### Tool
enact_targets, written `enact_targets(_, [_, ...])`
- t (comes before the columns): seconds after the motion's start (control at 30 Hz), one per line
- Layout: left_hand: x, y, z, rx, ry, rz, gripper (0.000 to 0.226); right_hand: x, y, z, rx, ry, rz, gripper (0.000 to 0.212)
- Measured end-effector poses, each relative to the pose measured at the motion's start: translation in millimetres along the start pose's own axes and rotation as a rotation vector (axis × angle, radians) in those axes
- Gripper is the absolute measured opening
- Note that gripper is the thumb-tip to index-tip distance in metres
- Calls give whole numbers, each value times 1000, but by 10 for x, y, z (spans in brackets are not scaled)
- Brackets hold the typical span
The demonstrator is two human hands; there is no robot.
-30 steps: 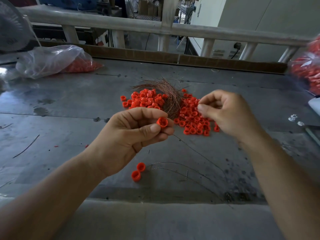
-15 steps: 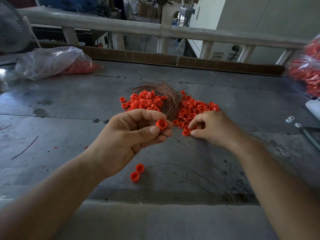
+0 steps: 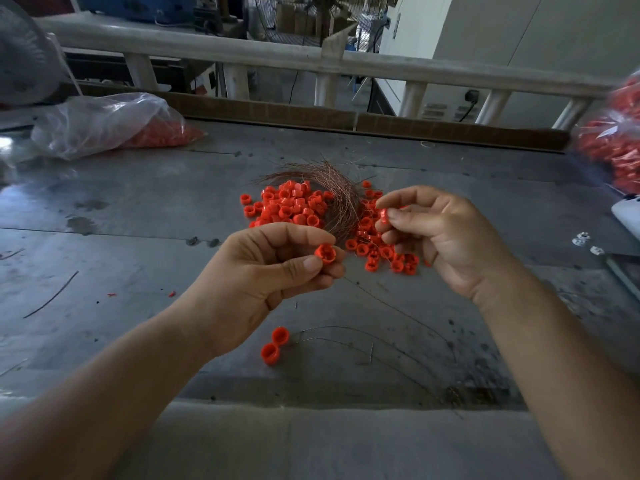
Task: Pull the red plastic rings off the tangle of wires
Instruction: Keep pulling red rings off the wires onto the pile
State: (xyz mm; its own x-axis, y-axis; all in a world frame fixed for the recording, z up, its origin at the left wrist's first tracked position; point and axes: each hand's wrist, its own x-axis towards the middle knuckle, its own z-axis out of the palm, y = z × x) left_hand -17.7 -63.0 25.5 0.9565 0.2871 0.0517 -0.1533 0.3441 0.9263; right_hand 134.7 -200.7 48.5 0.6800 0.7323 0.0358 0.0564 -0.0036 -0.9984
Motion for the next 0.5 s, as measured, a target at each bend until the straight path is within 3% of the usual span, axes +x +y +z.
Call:
enact_targets(0.17, [4,-5,5,24,23,-10,24,-33,-15,115,162,-101,78,13])
enact_targets(0.4, [-4,-4,0,36,33,-15,23,-41,37,165,137,-158,68,26])
enact_targets(0.5, [2,-4,4,37,35,-15,23,-44,31,178,157,-182,92,18])
